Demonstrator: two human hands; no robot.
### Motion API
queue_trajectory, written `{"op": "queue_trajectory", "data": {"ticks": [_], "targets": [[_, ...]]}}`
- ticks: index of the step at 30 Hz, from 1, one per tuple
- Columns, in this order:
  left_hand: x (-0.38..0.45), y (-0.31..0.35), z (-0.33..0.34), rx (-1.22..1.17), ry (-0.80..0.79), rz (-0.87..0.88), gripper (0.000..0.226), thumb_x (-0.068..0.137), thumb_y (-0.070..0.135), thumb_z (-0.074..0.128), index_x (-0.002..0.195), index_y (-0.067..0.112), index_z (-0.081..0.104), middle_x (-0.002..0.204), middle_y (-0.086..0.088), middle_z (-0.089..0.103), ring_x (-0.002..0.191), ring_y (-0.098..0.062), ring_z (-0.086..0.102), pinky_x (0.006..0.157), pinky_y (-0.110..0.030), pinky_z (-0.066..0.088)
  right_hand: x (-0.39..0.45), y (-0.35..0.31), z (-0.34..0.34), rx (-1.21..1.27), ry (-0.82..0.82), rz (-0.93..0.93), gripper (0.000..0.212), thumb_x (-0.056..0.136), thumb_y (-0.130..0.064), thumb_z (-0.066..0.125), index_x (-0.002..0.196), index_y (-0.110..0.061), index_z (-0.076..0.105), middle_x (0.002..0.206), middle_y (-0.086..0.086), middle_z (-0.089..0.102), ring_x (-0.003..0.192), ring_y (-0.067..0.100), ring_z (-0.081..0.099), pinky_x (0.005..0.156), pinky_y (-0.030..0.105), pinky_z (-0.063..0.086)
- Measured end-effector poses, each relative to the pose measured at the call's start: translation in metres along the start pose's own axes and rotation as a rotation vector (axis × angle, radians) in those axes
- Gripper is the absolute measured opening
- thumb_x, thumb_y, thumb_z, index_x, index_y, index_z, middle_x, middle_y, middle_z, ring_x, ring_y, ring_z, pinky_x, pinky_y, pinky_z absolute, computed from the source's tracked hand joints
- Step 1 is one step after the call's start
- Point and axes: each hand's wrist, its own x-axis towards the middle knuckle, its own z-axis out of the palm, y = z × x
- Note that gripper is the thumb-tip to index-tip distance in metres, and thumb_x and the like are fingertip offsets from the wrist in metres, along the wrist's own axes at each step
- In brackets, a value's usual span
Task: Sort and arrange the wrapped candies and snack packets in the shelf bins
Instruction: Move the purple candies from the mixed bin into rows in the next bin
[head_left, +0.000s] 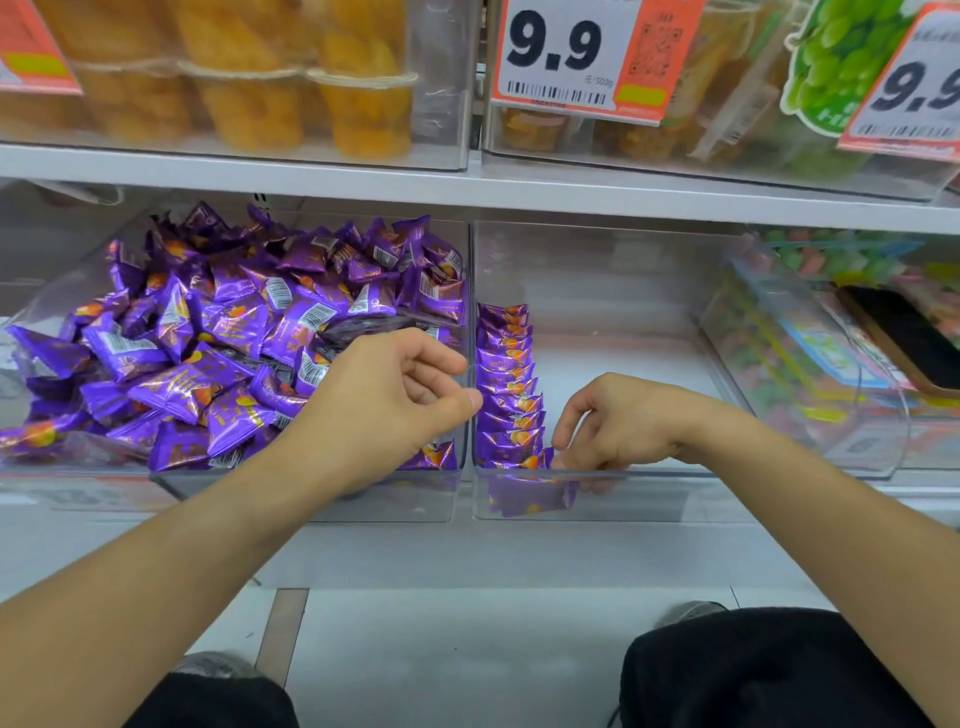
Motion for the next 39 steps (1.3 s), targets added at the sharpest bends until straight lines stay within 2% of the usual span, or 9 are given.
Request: {"op": "queue_trajectory", "data": {"ticks": [3, 6, 12, 19, 24, 32, 34, 37, 39], "targets": [[0.000, 0.001, 0.000, 0.003, 0.002, 0.002, 0.022, 0.078, 0.021, 0.081, 0.095, 0.019, 0.068, 0.081, -0.001, 0.073, 0.064, -0.006, 0.061, 0.067, -0.021, 0.056, 0.005, 0.002, 0.003, 0.021, -0.017, 0.022, 0.032, 0.076, -0.020, 0.083, 0.104, -0.014, 0.068, 0.090, 0.011, 0.077, 0.081, 0.033, 0.074, 0.084, 0.046, 0.060], [0.000, 0.001, 0.000, -0.003, -0.003, -0.002, 0.022, 0.078, 0.021, 0.081, 0.095, 0.019, 0.068, 0.081, -0.001, 0.073, 0.063, -0.005, 0.060, 0.065, -0.018, 0.054, 0.004, 0.001, 0.003, 0.054, -0.025, 0.002, 0.024, 0.077, -0.009, 0.080, 0.099, -0.011, 0.072, 0.087, 0.013, 0.077, 0.078, 0.034, 0.074, 0.083, 0.052, 0.059], [0.000, 0.003, 0.001, 0.004, 0.001, 0.002, 0.022, 0.078, 0.022, 0.081, 0.096, 0.018, 0.068, 0.081, -0.001, 0.073, 0.064, -0.006, 0.060, 0.067, -0.021, 0.055, 0.000, -0.003, 0.007, 0.021, -0.006, 0.013, 0.011, 0.074, -0.017, 0.086, 0.079, -0.012, 0.077, 0.080, 0.008, 0.077, 0.087, 0.032, 0.074, 0.085, 0.048, 0.060], [0.000, 0.002, 0.001, -0.002, 0.008, 0.000, 0.021, 0.078, 0.021, 0.081, 0.095, 0.018, 0.068, 0.083, -0.004, 0.073, 0.065, -0.006, 0.059, 0.067, -0.021, 0.055, 0.000, -0.015, 0.015, -0.040, 0.080, 0.060, 0.036, 0.070, -0.045, 0.088, 0.082, -0.012, 0.076, 0.078, 0.001, 0.077, 0.085, 0.024, 0.074, 0.086, 0.041, 0.060], [0.000, 0.001, 0.000, 0.015, 0.006, 0.005, 0.021, 0.079, 0.023, 0.080, 0.095, 0.020, 0.069, 0.082, -0.002, 0.072, 0.066, -0.007, 0.060, 0.068, -0.021, 0.056, 0.004, -0.010, 0.014, 0.042, 0.096, 0.078, 0.052, 0.064, -0.044, 0.091, 0.093, -0.008, 0.069, 0.085, 0.006, 0.077, 0.088, 0.028, 0.073, 0.089, 0.045, 0.058], [0.002, 0.003, -0.004, 0.054, 0.027, 0.029, 0.016, 0.079, 0.023, 0.079, 0.092, 0.019, 0.070, 0.081, -0.002, 0.072, 0.064, -0.006, 0.059, 0.066, -0.019, 0.055, -0.003, -0.009, -0.001, 0.134, 0.092, 0.082, 0.042, 0.075, -0.029, 0.086, 0.103, -0.006, 0.065, 0.083, 0.010, 0.076, 0.072, 0.022, 0.075, 0.076, 0.037, 0.062], [0.002, 0.005, -0.016, 0.150, 0.060, 0.085, 0.012, 0.080, 0.025, 0.078, 0.089, 0.022, 0.071, 0.077, 0.002, 0.071, 0.060, -0.005, 0.057, 0.064, -0.015, 0.052, -0.006, -0.011, -0.010, 0.175, 0.272, -0.032, 0.032, 0.078, -0.026, 0.085, 0.097, -0.009, 0.066, 0.076, 0.009, 0.075, 0.071, 0.025, 0.075, 0.074, 0.042, 0.062], [0.004, 0.009, -0.048, 0.454, 0.117, 0.180, 0.007, 0.080, 0.029, 0.075, 0.085, 0.027, 0.071, 0.072, 0.010, 0.068, 0.062, -0.006, 0.060, 0.060, -0.012, 0.046, -0.017, -0.034, -0.005, 0.271, 0.611, -0.390, 0.012, 0.081, -0.014, 0.080, 0.080, -0.017, 0.069, 0.068, 0.002, 0.072, 0.064, 0.019, 0.070, 0.065, 0.034, 0.057], [0.006, 0.006, -0.077, 0.677, 0.149, 0.179, 0.009, 0.080, 0.034, 0.076, 0.081, 0.028, 0.070, 0.070, 0.015, 0.063, 0.065, -0.002, 0.058, 0.058, -0.019, 0.041, -0.029, -0.060, 0.008, 0.290, 0.662, -0.635, 0.012, 0.083, -0.009, 0.077, 0.079, -0.018, 0.070, 0.071, 0.000, 0.070, 0.065, 0.017, 0.066, 0.064, 0.026, 0.055]]}}
